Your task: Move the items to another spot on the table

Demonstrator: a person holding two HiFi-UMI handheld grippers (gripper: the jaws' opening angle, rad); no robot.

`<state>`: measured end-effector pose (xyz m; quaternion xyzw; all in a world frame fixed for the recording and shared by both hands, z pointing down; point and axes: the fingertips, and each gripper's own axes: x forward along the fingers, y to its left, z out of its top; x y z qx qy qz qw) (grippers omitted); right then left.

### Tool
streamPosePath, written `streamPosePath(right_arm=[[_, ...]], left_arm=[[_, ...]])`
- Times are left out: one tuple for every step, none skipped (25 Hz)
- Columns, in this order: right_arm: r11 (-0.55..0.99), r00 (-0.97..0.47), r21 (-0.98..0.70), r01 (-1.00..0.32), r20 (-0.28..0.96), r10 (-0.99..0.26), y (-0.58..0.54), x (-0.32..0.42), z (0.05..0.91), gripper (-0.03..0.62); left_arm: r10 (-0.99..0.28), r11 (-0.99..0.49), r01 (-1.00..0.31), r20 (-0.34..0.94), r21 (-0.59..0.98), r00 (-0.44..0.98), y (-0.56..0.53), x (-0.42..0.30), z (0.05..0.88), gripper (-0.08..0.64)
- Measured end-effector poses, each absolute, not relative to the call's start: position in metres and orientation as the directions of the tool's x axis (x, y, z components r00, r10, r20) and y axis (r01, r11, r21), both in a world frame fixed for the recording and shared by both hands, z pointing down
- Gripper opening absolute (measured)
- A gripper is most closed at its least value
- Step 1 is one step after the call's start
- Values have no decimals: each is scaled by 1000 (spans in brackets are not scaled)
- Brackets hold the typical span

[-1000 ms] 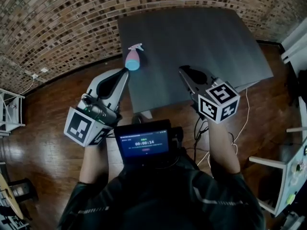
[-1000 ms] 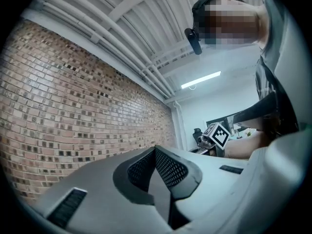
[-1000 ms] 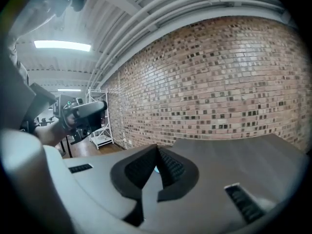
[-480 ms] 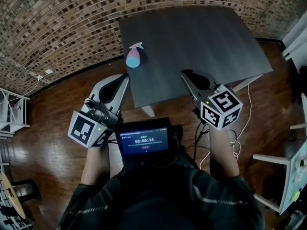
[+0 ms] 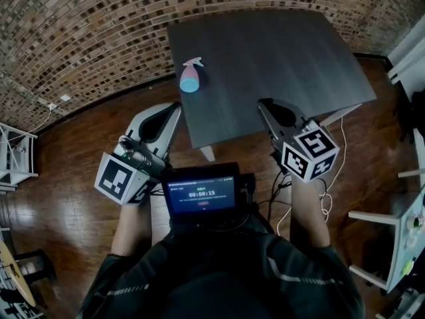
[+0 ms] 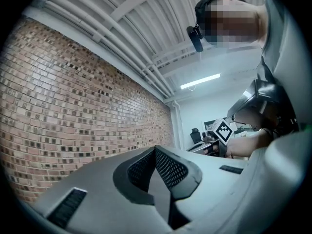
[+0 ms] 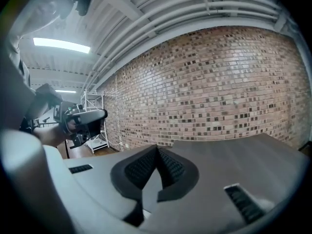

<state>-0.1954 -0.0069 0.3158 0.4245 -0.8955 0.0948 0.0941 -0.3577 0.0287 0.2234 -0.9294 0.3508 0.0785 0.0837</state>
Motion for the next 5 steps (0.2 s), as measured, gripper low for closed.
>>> streamPosePath(right_arm=[[619,-619,-89,-780,249,-745,-7,-195,317,-2],[617,-617,-89,-782,248,-747,-6,-195,319,-2],[615,-615,-88,-784,246,-749,-6,-195,321,-2],[613,-614,-87,-785,245,-751,-6,-196,322,-2],[612,-612,-87,-786,244,-752,-6,-196,324,-2]], left_arm=[[-636,-742,-663,-205,-100,744,29,-357,225,-3],[-633,-745,-660,-206,-100,746,29,-357,227,-3],[-630,-747,-657,-207,-101,748,29,-357,229,-3],[-627,-749,-654,-207,-102,751,30,-357,231,-3],[-624,-752,-652,-208,-103,753,30,-357,233,-3]])
